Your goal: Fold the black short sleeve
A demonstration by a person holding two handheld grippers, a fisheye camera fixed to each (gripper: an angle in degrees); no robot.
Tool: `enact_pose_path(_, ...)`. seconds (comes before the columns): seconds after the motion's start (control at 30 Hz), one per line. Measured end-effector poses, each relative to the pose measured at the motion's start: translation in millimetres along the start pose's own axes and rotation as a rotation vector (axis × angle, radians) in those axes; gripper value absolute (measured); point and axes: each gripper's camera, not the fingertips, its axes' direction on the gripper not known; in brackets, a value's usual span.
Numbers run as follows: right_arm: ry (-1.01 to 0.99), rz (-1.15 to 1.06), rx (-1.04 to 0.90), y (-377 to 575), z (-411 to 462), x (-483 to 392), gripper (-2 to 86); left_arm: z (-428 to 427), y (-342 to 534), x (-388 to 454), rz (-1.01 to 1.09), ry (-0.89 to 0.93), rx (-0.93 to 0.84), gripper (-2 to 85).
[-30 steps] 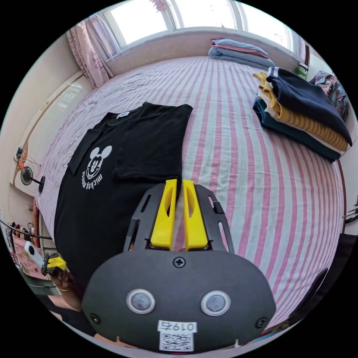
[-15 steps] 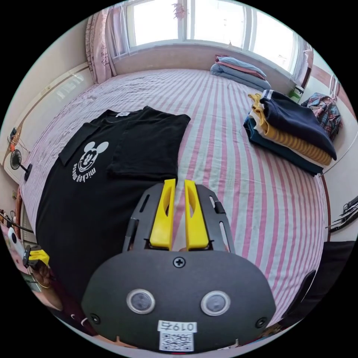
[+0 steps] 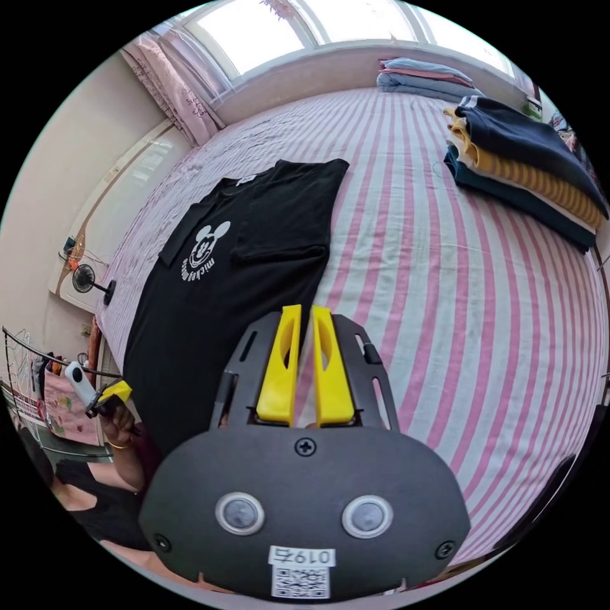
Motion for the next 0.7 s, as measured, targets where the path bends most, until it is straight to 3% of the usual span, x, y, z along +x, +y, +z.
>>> enact_pose_path(0.4,0.07,0.014,-0.011,5,-15,9,-0.5,-4,0,1,-0.004,-0.005,0.007,1.2)
enact_pose_path(0.7,-0.089,0.061,0.02,14,-29,28,5.8,-7,0,4,-0.002,-0.006,0.012,1.2)
